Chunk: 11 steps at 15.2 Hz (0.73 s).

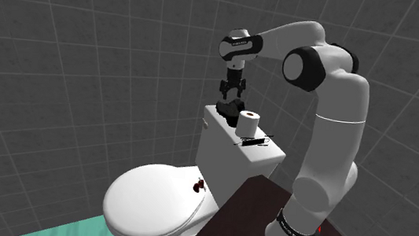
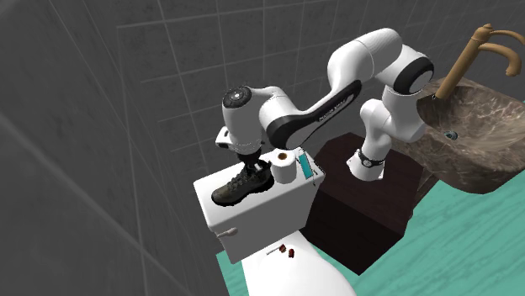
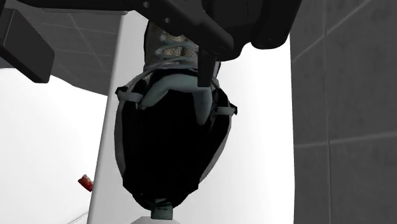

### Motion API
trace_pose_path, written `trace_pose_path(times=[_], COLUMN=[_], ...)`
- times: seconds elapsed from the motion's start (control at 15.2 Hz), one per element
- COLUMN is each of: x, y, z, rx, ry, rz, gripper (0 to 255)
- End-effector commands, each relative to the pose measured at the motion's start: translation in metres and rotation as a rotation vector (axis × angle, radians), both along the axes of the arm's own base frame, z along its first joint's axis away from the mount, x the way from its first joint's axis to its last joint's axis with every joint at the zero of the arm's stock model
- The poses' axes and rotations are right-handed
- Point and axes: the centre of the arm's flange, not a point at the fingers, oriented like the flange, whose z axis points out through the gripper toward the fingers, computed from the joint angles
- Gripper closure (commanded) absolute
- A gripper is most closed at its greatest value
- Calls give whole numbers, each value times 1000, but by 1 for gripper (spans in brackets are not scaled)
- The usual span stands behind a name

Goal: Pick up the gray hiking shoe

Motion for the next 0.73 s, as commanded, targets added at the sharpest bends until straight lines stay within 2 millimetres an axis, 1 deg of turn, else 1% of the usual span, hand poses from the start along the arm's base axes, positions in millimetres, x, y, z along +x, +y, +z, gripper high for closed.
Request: trace_pose_path(times=[0.0,0.13,0.2,0.59,0.66], x=[13,25,27,27,27], y=[-26,-48,-52,-52,-52], z=[-11,-20,-22,-54,-62], rx=[3,7,7,7,7], ry=[7,13,14,14,14], rz=[-18,-37,-39,-39,-39], gripper=[0,0,0,0,0])
